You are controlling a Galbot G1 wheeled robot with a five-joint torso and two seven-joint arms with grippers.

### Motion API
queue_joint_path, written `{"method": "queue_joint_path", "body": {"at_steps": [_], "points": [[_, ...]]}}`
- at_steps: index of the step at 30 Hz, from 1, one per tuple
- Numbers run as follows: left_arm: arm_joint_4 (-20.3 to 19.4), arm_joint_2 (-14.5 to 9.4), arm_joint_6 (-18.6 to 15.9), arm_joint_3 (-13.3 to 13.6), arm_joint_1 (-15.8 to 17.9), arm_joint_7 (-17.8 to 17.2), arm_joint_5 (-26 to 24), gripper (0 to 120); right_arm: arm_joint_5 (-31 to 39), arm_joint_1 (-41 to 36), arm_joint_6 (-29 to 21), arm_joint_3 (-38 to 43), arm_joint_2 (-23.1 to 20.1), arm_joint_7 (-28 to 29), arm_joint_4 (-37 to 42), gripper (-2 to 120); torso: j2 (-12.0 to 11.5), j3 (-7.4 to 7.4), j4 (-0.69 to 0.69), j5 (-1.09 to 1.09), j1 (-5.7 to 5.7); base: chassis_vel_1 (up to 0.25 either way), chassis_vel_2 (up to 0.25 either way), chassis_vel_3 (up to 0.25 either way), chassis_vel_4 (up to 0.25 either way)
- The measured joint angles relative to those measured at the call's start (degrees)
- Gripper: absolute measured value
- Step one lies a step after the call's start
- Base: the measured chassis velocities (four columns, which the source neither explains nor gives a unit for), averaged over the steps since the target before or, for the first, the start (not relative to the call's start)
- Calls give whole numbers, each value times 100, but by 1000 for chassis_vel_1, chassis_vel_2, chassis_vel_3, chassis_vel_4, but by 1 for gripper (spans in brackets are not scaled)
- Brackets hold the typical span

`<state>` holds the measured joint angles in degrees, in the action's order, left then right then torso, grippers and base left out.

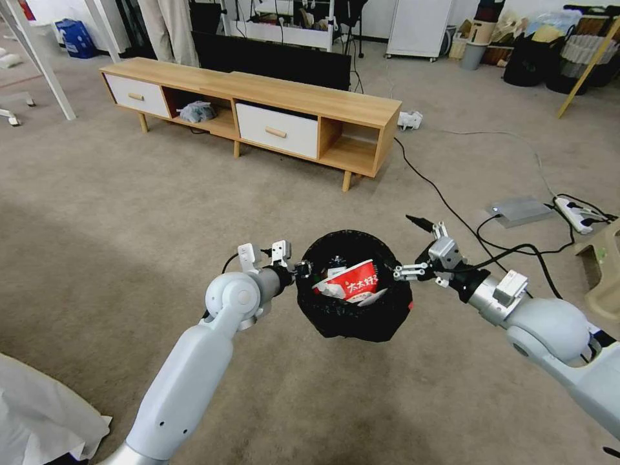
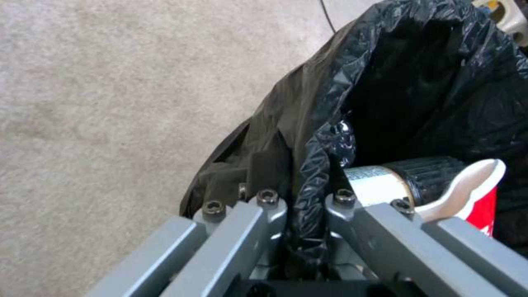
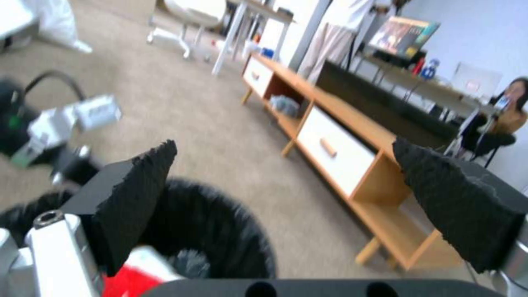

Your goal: Pick up the trash bin and place the garbage on the floor into it.

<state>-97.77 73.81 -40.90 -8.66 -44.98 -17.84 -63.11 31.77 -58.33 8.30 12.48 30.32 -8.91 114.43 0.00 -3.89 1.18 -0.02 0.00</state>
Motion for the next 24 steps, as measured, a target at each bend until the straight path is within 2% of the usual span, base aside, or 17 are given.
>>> {"method": "queue_joint_path", "body": {"at_steps": [6,12,14,18,20,24], "points": [[-136,-125,1,-135,-104,0,82,1,71,67,7,192,92,75,116,100,0,0,0,0,0,0,0,0,0],[-504,-288,49,-358,-297,28,360,1,82,-57,29,472,278,223,138,100,0,0,0,0,0,0,0,0,0],[-758,-396,76,-499,-429,28,463,1,79,-165,31,663,397,316,141,100,0,0,0,1,0,0,0,0,0],[-939,-467,88,-610,-529,-9,482,1,74,-240,34,800,480,399,142,100,0,0,0,0,0,0,0,0,0],[-1161,-548,88,-782,-658,-110,456,1,74,-335,37,960,565,475,143,100,0,0,0,0,0,0,0,0,0],[-1373,-650,80,-960,-764,-181,443,1,68,-399,39,1090,687,640,138,100,0,0,0,0,0,0,0,0,0]]}}
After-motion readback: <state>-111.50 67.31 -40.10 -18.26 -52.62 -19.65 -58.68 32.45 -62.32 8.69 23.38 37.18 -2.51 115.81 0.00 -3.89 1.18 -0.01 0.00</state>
